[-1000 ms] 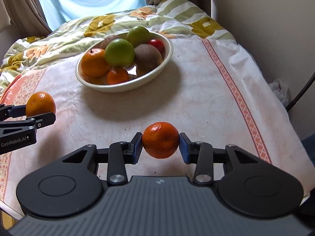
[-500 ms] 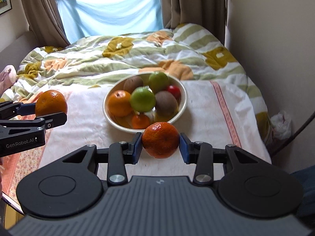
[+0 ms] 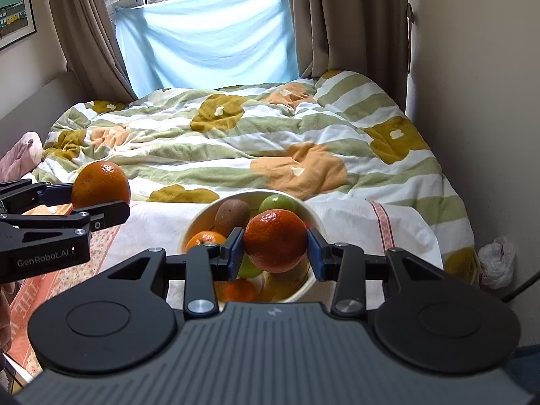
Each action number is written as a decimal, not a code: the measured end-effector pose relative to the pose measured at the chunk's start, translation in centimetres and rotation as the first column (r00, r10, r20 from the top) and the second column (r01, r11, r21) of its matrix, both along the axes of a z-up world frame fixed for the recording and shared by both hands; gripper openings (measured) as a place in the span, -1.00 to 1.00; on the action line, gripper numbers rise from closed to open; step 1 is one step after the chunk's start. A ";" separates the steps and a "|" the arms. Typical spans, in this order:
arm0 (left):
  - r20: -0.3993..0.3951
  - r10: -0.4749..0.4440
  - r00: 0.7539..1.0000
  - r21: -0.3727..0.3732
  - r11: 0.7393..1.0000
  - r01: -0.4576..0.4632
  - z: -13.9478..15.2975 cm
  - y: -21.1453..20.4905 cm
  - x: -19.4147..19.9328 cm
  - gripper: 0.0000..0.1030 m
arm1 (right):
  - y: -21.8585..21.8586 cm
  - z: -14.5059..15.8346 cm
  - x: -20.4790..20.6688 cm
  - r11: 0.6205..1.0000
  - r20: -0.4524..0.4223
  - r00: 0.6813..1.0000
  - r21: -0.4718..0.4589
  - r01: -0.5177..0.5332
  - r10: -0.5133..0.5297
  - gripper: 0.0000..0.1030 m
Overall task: Organize fruits
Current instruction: 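Carry the orange and tangerine over the duck bowl with both tools, then open both tools to release the fruits in the bowl and withdraw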
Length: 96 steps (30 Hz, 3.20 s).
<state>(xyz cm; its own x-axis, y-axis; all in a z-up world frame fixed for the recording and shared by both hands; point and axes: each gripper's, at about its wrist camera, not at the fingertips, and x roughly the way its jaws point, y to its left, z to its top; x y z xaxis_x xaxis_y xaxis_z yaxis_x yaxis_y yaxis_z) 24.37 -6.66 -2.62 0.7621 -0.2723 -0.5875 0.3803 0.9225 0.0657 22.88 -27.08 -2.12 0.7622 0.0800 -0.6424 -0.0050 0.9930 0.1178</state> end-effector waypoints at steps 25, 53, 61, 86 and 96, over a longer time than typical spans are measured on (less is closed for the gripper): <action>-0.189 -0.094 0.977 0.110 0.987 0.117 -7.6 -9.9 9.7 0.25 | -6.4 -5.4 10.1 0.999 -0.117 0.993 0.030 -0.028 0.032 0.06; -0.122 0.084 0.989 0.111 0.991 -0.070 -5.2 -4.2 4.7 0.88 | -4.9 -5.5 10.7 0.987 -0.109 0.982 0.067 -0.145 0.151 0.06; -0.082 0.159 0.984 0.086 0.985 -0.152 -3.5 -2.0 3.1 0.89 | -2.9 -6.6 11.1 0.976 -0.126 0.968 0.075 -0.207 0.215 0.07; -0.068 0.280 0.958 0.077 0.958 -0.275 -3.5 -1.0 -0.2 0.89 | -2.0 -7.4 9.1 0.952 -0.095 0.947 0.019 -0.306 0.307 1.00; 0.027 0.277 0.960 -0.021 0.961 -0.277 0.8 1.2 -6.2 0.89 | -0.8 -0.7 1.4 0.977 0.028 0.976 -0.013 -0.214 0.214 1.00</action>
<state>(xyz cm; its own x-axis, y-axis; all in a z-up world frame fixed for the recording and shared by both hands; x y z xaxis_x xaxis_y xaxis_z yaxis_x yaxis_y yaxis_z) 18.13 -5.44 -1.86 0.8261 -0.0580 -0.5606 0.1080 0.9925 0.0565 24.25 -27.90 -2.86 0.7461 0.2375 -0.6221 -0.2210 0.9696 0.1051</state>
